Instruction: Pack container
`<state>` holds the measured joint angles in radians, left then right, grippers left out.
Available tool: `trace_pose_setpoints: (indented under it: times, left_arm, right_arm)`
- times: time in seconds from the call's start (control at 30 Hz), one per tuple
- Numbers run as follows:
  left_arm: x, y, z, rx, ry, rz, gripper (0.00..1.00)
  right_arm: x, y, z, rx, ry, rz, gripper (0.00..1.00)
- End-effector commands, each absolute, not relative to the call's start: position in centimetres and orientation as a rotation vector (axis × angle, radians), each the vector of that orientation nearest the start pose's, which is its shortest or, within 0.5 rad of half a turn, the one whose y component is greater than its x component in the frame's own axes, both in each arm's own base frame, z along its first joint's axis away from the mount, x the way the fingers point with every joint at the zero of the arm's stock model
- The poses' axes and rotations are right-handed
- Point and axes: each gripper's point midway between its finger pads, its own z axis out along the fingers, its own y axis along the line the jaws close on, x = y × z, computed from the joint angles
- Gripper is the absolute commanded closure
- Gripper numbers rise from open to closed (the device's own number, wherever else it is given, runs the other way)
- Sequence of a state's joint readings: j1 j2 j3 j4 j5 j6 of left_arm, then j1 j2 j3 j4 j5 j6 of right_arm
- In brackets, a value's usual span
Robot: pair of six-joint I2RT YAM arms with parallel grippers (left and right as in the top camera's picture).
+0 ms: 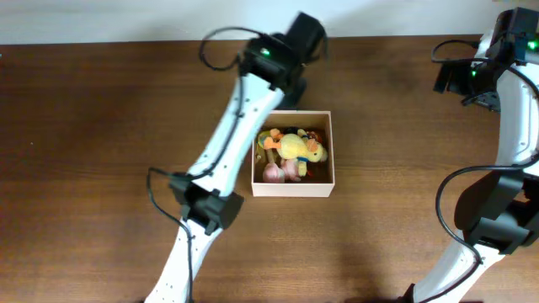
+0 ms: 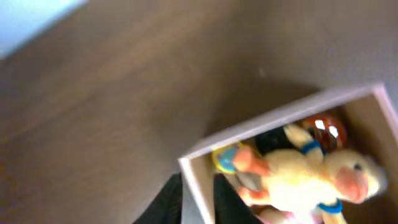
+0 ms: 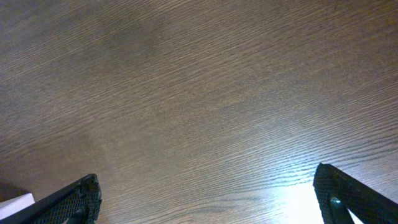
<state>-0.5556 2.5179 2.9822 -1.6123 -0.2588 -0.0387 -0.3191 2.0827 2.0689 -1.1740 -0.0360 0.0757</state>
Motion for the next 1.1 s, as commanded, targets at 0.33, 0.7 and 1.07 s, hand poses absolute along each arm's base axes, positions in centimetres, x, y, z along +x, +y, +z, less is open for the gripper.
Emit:
trace_pose_setpoints:
  times: [0.33,0.7,1.07]
  left_arm:
    - [48.5,-11.9,34.9,0.202,2.333,0.12,0.01]
    - [47.4,-9.7,33.6,0.181,2.417,0.162,0.01]
    - [47.4,-9.2,33.9,0.173,2.409,0.19,0.01]
  right_arm:
    - [46.5,-14.4,16.7,0.527,2.716,-0.005,0.01]
    - [46.5,-14.4,16.7,0.528,2.716,-0.005,0.01]
    - [46.5,-14.4,16.7,0.528,2.716,-0.005,0.01]
